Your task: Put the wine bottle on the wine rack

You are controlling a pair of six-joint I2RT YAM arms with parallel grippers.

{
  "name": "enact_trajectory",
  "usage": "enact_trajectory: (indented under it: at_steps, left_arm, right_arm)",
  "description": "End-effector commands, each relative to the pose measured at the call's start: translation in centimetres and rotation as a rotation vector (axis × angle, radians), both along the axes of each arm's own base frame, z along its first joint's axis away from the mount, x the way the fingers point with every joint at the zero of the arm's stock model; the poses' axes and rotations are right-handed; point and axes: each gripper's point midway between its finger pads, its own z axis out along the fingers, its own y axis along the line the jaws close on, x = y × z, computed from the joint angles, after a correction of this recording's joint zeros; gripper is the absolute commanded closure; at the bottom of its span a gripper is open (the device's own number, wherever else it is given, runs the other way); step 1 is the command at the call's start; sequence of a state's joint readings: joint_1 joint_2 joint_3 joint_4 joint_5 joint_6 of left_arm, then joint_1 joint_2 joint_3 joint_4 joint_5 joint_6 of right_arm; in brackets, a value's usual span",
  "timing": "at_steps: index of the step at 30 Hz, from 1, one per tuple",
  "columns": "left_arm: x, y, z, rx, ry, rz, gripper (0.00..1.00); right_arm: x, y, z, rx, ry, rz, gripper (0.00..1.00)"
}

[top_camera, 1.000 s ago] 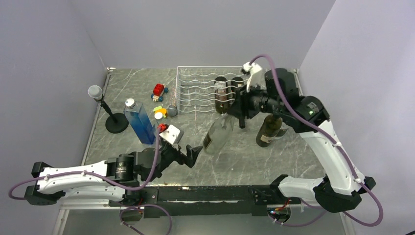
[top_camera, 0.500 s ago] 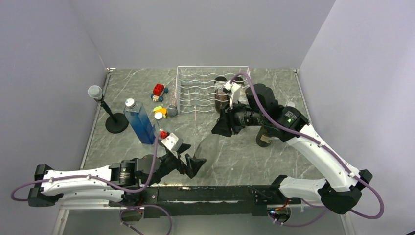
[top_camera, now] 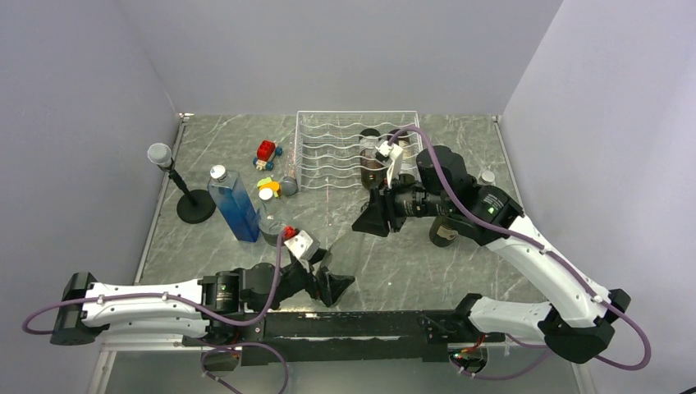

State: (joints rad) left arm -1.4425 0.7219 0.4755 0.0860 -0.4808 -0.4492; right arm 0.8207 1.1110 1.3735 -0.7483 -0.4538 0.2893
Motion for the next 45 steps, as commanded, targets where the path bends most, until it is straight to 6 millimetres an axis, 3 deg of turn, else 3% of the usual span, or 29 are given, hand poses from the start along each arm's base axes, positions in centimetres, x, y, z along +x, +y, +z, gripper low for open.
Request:
enact_trajectory:
  at_steps: [1, 8, 13, 16, 18, 20, 22, 23, 26, 28, 32, 34, 37, 42, 45]
  left_arm:
    - [-1.7, -1.1, 0.6, -0.026, -0.025, -0.133, 0.01]
    - [-4.3, -3.5, -1.2, 0.034, 0.026, -0.309, 0.01]
    - [-3.4, -4.2, -2.6, 0.070, 0.082, -0.268, 0.01]
    - [-2.5, -3.8, -2.3, 0.057, 0.077, -0.213, 0.01]
    - [-2.0, -3.3, -1.7, 0.040, 0.059, -0.188, 0.18]
    - [-1.7, -3.0, -0.9, 0.025, 0.028, -0.175, 0.45]
    - [-1.2, -2.5, -0.2, 0.023, -0.015, -0.159, 0.94]
    - [-0.9, -2.3, 0.1, 0.025, -0.032, -0.143, 0.99]
    - [0.0, -1.8, 1.1, 0.062, -0.102, -0.115, 0.99]
    - [0.6, -1.7, 1.5, 0.116, -0.158, -0.107, 0.99]
    - [1.8, -1.9, 1.9, 0.259, -0.281, -0.110, 0.99]
    - [2.1, -2.0, 1.3, 0.371, -0.352, -0.145, 0.99]
    - [3.2, -2.1, 0.4, 0.499, -0.412, -0.133, 0.99]
    - [3.1, -2.5, -1.3, 0.630, -0.502, -0.160, 0.99]
    - [2.7, -2.6, -1.4, 0.643, -0.573, -0.173, 0.99]
  right_arm:
    - [-3.4, 0.9, 9.6, 0.344, -0.130, 0.145, 1.00]
    - [-3.8, 1.4, 9.2, 0.364, -0.132, 0.183, 1.00]
    - [-3.9, 1.4, 9.3, 0.376, -0.143, 0.187, 1.00]
    - [-4.0, 1.0, 9.6, 0.380, -0.162, 0.175, 1.00]
    - [-4.1, 0.6, 9.8, 0.382, -0.171, 0.167, 1.00]
    - [-4.2, 0.3, 9.7, 0.380, -0.173, 0.158, 1.00]
    - [-4.1, 0.2, 9.3, 0.366, -0.163, 0.142, 1.00]
    - [-4.0, 0.1, 9.0, 0.356, -0.157, 0.129, 1.00]
    - [-3.2, -0.3, 7.8, 0.314, -0.141, 0.071, 0.98]
    - [-2.1, -0.6, 6.7, 0.267, -0.131, 0.004, 0.77]
    - [0.6, -1.9, 4.8, 0.162, -0.137, -0.165, 0.23]
    - [1.2, -2.5, 4.7, 0.149, -0.157, -0.206, 0.07]
    - [1.0, -3.5, 5.7, 0.175, -0.216, -0.223, 0.01]
    - [1.2, -5.6, 6.3, 0.119, -0.253, -0.284, 0.00]
    - [1.1, -6.2, 5.1, 0.025, -0.199, -0.297, 0.01]
